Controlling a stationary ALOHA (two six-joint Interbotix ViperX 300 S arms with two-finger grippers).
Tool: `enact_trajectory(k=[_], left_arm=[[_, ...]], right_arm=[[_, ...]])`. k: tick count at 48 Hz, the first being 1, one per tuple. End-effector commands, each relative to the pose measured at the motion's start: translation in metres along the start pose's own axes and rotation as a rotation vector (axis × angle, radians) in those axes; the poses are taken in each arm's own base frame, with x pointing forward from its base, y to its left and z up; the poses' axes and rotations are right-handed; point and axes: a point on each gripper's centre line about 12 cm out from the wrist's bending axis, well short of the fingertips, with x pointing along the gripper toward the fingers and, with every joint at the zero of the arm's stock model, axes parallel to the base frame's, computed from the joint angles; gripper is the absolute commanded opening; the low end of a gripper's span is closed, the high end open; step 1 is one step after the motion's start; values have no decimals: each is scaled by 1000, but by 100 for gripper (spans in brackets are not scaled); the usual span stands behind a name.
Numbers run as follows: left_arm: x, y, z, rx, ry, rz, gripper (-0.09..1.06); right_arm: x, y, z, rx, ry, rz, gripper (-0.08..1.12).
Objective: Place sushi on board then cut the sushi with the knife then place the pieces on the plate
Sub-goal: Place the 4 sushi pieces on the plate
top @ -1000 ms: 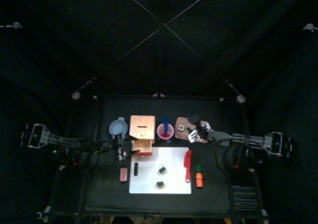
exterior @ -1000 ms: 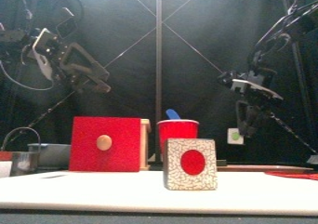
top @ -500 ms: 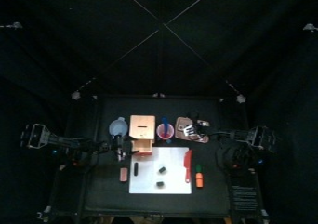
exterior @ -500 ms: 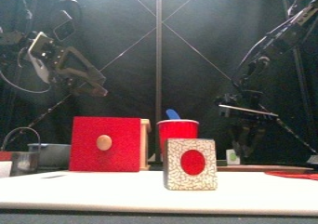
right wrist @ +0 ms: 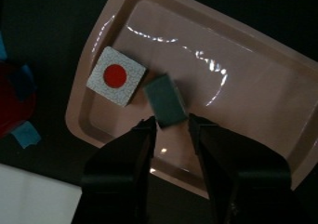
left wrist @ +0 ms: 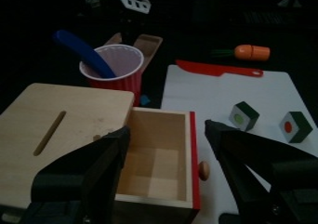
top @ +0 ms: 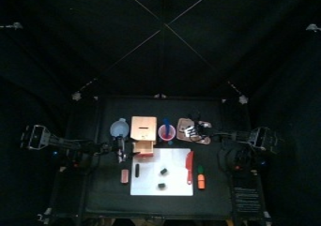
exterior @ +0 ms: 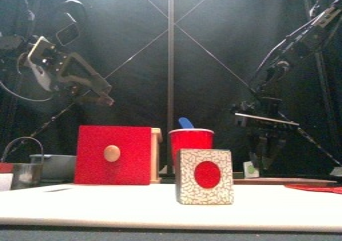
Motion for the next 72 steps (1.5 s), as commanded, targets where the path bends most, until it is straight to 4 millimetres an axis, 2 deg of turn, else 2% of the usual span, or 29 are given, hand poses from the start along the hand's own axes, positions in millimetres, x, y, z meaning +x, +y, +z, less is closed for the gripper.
enact_trajectory(k=[1, 8, 13, 16, 20, 24, 26, 36, 42, 51, 72], left_arm=[[2, -1, 5, -3, -15, -1, 97], [2, 0, 5, -6, -15, 0, 97], [2, 0, 5, -6, -16, 2, 97], [2, 0, 6, -7, -18, 0, 97], [3, 0, 7, -8, -22, 3, 97], [4, 0, 11, -6, -32, 3, 97], [5, 0, 13, -4, -38, 3, 97], [10, -1, 25, -12, -70, 1, 97], [11, -1, 26, -17, -69, 4, 97], [10, 1, 24, -39, -62, 17, 97], [10, 2, 24, -48, -61, 26, 97]], right_arm=[[-10, 5, 4, -8, -17, 12, 77], [-28, 9, -3, -34, -22, 6, 77], [-50, 22, -12, -93, -47, 61, 77], [-65, 39, -23, -183, -79, 138, 77], [-81, 70, -45, -409, -146, 278, 77], [-91, 105, -79, -694, -217, 446, 77], [-93, 117, -91, -776, -234, 496, 77], [-91, 170, -127, -951, -241, 611, 77], [-92, 191, -139, -1040, -271, 627, 77], [-85, 200, -146, -1113, -292, 616, 77], [-76, 205, -147, -1098, -268, 596, 78]])
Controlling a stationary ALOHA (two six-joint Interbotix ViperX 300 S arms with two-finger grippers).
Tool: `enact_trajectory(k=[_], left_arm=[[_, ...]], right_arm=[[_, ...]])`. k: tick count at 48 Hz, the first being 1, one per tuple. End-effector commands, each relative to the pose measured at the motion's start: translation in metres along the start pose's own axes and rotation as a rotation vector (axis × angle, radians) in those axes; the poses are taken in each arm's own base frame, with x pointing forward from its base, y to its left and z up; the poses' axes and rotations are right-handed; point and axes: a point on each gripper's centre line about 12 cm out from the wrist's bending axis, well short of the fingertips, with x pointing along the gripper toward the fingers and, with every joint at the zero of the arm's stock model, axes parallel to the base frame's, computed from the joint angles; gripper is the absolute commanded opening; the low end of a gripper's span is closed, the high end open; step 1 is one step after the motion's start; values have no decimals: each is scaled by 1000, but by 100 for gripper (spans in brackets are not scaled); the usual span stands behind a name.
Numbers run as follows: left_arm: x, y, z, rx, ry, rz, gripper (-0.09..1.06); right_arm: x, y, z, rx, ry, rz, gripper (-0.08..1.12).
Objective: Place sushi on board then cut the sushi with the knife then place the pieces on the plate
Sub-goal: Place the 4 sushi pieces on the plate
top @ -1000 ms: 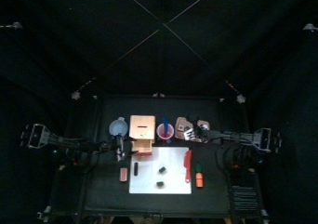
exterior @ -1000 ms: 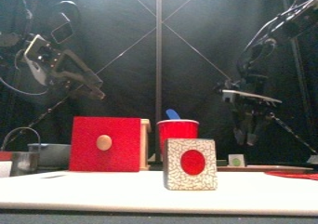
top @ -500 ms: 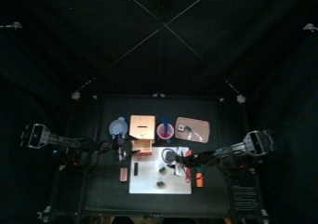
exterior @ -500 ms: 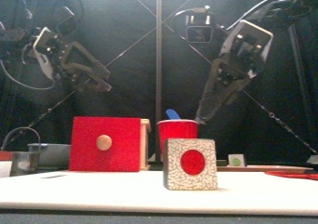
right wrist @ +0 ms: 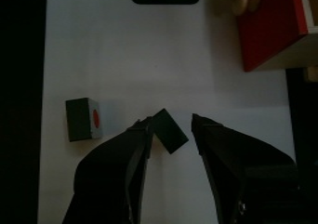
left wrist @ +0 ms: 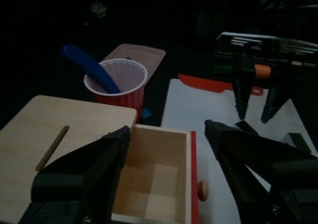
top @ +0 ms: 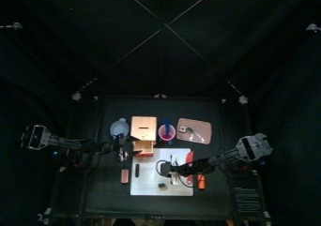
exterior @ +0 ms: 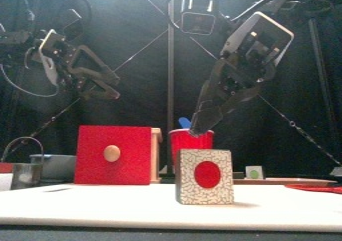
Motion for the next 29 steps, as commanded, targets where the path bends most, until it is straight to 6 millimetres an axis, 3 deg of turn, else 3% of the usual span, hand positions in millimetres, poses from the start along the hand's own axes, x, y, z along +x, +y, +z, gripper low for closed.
enact_trajectory(k=[1, 16, 29], left_arm=[[3, 0, 7, -4, -23, 3, 97], [4, 0, 11, -5, -32, 4, 97], [5, 0, 12, -5, -36, 4, 97]], right_arm=[[-6, 0, 11, -2, -35, 5, 78], [-5, 0, 10, -10, -32, 4, 88], [5, 1, -3, -17, 9, 0, 89]])
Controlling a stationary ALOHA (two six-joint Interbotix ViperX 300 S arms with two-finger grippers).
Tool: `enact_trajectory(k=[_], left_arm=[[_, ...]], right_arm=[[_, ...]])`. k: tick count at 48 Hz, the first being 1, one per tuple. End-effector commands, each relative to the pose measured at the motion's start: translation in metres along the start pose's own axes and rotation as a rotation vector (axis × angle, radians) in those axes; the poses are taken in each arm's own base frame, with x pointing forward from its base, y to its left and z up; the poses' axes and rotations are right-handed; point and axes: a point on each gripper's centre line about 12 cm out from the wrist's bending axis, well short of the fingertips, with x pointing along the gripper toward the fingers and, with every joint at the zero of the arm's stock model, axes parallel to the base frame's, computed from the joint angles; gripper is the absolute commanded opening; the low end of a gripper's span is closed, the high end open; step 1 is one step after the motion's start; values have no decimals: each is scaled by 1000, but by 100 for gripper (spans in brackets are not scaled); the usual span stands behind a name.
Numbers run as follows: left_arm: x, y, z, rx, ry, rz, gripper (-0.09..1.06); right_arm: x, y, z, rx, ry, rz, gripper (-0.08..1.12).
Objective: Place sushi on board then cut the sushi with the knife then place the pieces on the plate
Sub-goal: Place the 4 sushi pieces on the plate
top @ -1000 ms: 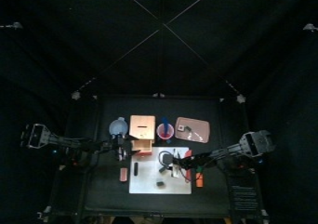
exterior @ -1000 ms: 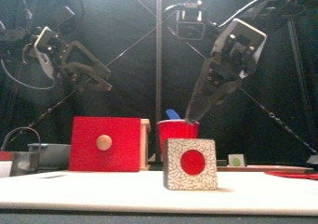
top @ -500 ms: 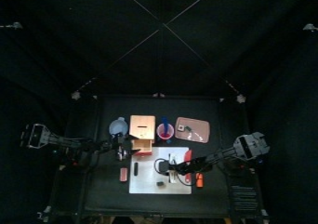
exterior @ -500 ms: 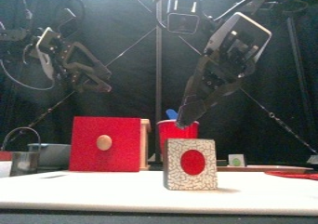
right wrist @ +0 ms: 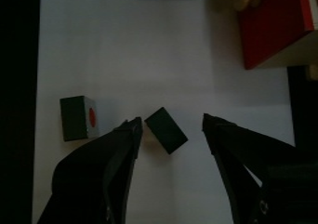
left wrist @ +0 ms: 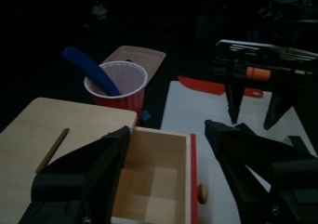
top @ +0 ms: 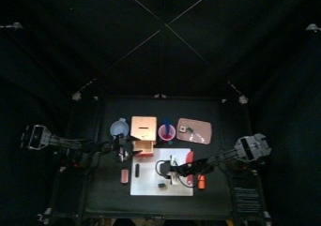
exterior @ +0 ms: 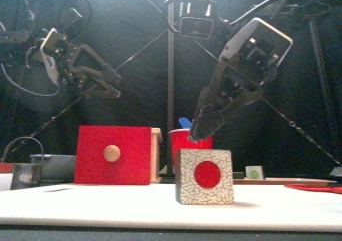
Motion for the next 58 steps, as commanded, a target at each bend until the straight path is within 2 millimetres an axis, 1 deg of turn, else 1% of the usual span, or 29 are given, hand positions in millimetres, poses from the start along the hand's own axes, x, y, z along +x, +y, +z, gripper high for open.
enact_trajectory(k=[1, 13, 19, 23, 31, 37, 42, 46, 53, 57, 58], left_arm=[[4, 0, 10, -4, -29, 3, 97], [4, 0, 9, -3, -27, 3, 97], [3, 1, 7, -3, -23, 5, 97], [3, 1, 7, -3, -21, 5, 97], [2, 2, 4, -2, -13, 8, 97], [2, 3, 4, -2, -12, 11, 97], [1, 3, 3, -2, -10, 11, 97], [1, 3, 1, -1, -6, 12, 97], [0, 3, -1, 0, -1, 12, 97], [-1, 3, -2, 2, 3, 11, 97], [-1, 3, -2, 1, 3, 10, 97]], right_arm=[[0, 1, 3, -3, -11, 6, 89], [9, 0, 0, -13, 5, 1, 88], [12, 3, 1, -20, -2, 15, 87], [14, 4, 1, -16, -5, 25, 83], [15, 3, 4, 2, -2, 18, 70], [9, -2, 2, 32, 26, -20, 68], [-5, -10, 2, 66, 46, -66, 67], [-24, -19, -4, 104, 79, -118, 68], [-65, -48, -17, 217, 113, -206, 67], [-84, -66, -28, 290, 127, -246, 67], [-90, -73, -33, 322, 135, -260, 67]])
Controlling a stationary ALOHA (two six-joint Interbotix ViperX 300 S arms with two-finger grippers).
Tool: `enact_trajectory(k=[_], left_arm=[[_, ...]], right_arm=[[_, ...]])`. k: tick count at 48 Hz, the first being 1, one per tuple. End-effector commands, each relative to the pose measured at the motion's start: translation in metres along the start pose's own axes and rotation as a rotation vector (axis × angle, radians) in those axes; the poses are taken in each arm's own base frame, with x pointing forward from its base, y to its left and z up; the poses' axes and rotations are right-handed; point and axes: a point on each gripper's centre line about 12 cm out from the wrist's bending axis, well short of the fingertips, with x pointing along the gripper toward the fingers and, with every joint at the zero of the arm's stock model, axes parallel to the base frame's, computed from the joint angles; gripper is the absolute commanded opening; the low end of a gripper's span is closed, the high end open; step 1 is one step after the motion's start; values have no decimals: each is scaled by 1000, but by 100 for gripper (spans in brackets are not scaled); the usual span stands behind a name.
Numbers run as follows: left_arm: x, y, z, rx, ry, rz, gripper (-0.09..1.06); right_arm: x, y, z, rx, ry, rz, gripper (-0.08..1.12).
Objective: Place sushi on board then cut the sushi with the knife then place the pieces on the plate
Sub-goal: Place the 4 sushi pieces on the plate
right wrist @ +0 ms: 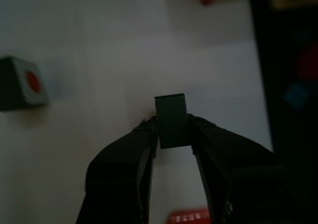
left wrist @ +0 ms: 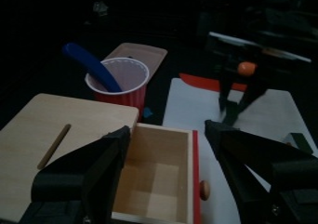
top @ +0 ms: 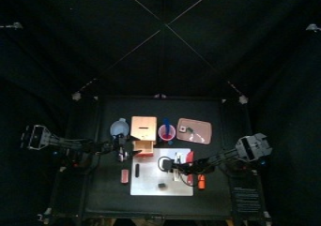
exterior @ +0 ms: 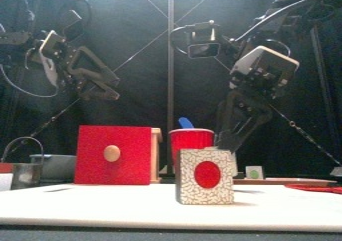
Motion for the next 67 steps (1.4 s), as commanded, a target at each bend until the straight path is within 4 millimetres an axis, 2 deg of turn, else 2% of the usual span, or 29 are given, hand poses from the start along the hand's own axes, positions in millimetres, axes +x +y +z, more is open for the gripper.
enact_trajectory(k=[1, 5, 12, 16, 24, 30, 34, 39, 50, 67], left_arm=[[1, 1, 3, 0, -9, 4, 97], [0, 1, 1, 4, -5, 3, 97], [0, 0, 1, 7, -7, -1, 97], [0, -1, 1, 14, -6, -8, 97], [-1, -2, 1, 23, -7, -14, 97], [-1, -3, 0, 33, -6, -20, 97], [-1, -3, -1, 38, -5, -22, 97], [-2, -3, -1, 41, -3, -24, 97], [-3, -2, -5, 40, 7, -23, 97], [-4, -2, -7, 40, 11, -23, 97]], right_arm=[[-30, -40, -5, 146, -10, -41, 67], [-36, -63, -16, 239, 0, -59, 67], [-41, -120, -43, 461, 31, -144, 67], [-43, -146, -58, 575, 41, -192, 67], [-42, -184, -77, 777, 41, -251, 67], [-36, -206, -77, 890, -24, -253, 67], [-30, -214, -74, 914, -64, -246, 67], [-18, -221, -78, 948, -32, -254, 68], [7, -223, -81, 1028, 22, -254, 67], [19, -219, -77, 1038, 29, -260, 68]])
